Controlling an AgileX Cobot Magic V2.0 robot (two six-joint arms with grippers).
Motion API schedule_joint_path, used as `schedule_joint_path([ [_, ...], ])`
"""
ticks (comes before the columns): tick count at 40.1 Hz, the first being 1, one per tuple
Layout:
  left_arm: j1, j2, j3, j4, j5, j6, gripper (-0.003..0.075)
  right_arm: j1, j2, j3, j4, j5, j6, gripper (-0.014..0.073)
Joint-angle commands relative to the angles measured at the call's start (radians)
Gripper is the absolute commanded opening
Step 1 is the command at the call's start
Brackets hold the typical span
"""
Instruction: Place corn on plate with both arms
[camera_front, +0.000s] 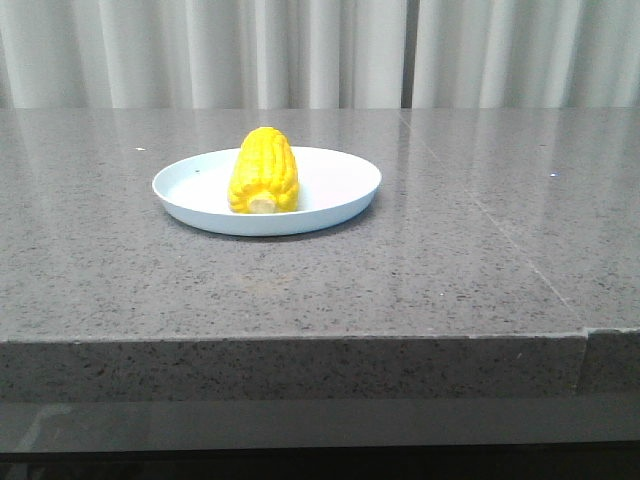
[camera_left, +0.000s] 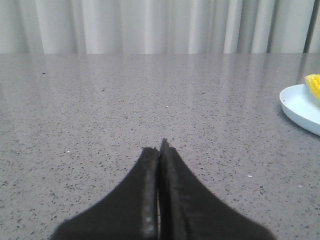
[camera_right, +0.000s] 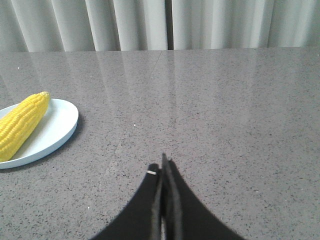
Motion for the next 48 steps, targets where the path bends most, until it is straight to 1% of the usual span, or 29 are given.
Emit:
schedule_joint_path([
  [1,0.003,-0.019,0.002,-0.009,-0.087,0.000,-0.0020,-0.004,0.012,-0.023,-0.011,-0.080,-0.010,-0.0090],
  [5,0.003,-0.019,0.002,-0.009,-0.087,0.000,-0.0020,-0.004,0.012,-0.022,-0.018,-0.082,-0.010,-0.0090],
  [10,0.003,-0.019,0.002,-0.009,-0.087,0.000,-0.0020,-0.017,-0.013,0.029,-0.064,-0.132,-0.010,-0.0090],
  [15,0.003,-0.019,0.002,-0.009,-0.087,0.000,-0.0020,-0.076,-0.072,0.119,-0.064,-0.176,-0.010,-0.0090],
  [22,0.003,-0.019,0.002,-0.009,-0.087,0.000,-0.0020,-0.157,-0.157,0.250,-0.064,-0.177,-0.010,-0.0090],
  [26,0.003,-0.019,0.002,-0.009,-0.087,0.000,-0.0020,-0.178,-0.189,0.317,-0.064,-0.185,-0.010,-0.0090],
  [31,0.003,-0.019,0.002,-0.009,-0.087,0.000,-0.0020,-0.177,-0.187,0.383,-0.064,-0.248,-0.010,-0.0090],
  [32,0.003,-0.019,0.002,-0.009,-0.087,0.000,-0.0020,-0.177,-0.187,0.380,-0.064,-0.224,-0.010,-0.0090],
  [36,0.003,-0.019,0.002,-0.009,-0.087,0.000,-0.0020,-0.177,-0.187,0.379,-0.064,-0.216,-0.010,-0.0090],
  [48,0.003,-0.019,0.002,-0.009,-0.087,0.000,-0.0020,-0.177,-0.187,0.379,-0.064,-0.214,-0.010,-0.0090],
])
